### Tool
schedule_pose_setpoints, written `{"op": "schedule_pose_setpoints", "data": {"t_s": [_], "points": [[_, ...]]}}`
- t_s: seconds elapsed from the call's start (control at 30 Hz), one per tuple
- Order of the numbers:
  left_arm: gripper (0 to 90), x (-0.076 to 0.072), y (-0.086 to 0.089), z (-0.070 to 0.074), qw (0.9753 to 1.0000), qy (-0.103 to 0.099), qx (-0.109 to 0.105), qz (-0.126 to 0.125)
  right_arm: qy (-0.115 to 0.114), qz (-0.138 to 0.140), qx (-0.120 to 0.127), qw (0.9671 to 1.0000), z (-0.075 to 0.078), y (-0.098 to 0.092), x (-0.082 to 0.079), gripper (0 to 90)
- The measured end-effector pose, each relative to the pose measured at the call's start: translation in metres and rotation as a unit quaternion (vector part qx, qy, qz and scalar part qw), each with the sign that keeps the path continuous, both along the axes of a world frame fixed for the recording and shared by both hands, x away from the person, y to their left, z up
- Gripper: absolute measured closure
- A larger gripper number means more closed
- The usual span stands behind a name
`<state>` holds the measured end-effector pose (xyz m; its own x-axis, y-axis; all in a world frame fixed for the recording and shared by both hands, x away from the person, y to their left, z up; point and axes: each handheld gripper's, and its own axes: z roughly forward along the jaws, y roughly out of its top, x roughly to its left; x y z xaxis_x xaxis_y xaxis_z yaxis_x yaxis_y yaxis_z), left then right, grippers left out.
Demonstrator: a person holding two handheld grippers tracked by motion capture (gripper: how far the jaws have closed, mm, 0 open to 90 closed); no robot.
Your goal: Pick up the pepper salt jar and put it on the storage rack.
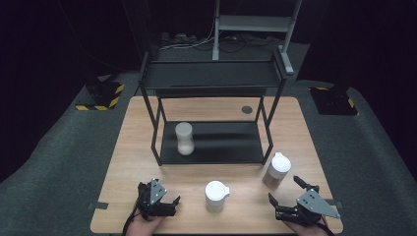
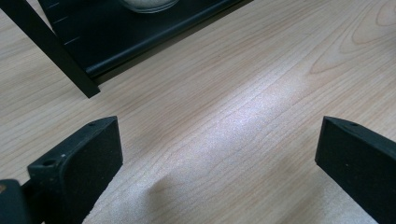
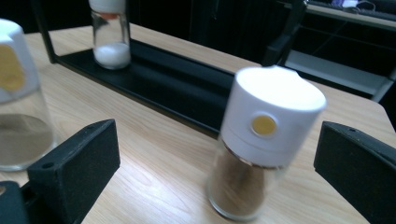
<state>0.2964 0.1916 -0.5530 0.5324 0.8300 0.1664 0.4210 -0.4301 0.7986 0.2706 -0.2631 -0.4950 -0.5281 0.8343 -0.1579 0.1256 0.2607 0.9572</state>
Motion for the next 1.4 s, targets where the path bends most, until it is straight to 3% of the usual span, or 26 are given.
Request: {"op": "schedule_pose_setpoints", "data": {"t_s": [0.73, 1.4], "points": [[0.8, -0.001, 0.000, 0.000, 1.0000, -0.004, -0.001, -0.009, 0.005, 0.062, 0.023, 0.9978, 0.005, 0.048, -0.005, 0.0], [0.7, -0.002, 0.001, 0.000, 0.9999, -0.006, -0.007, -0.013, 0.013, 0.114, 0.034, 0.9928, 0.004, 0.091, -0.004, 0.0]]}}
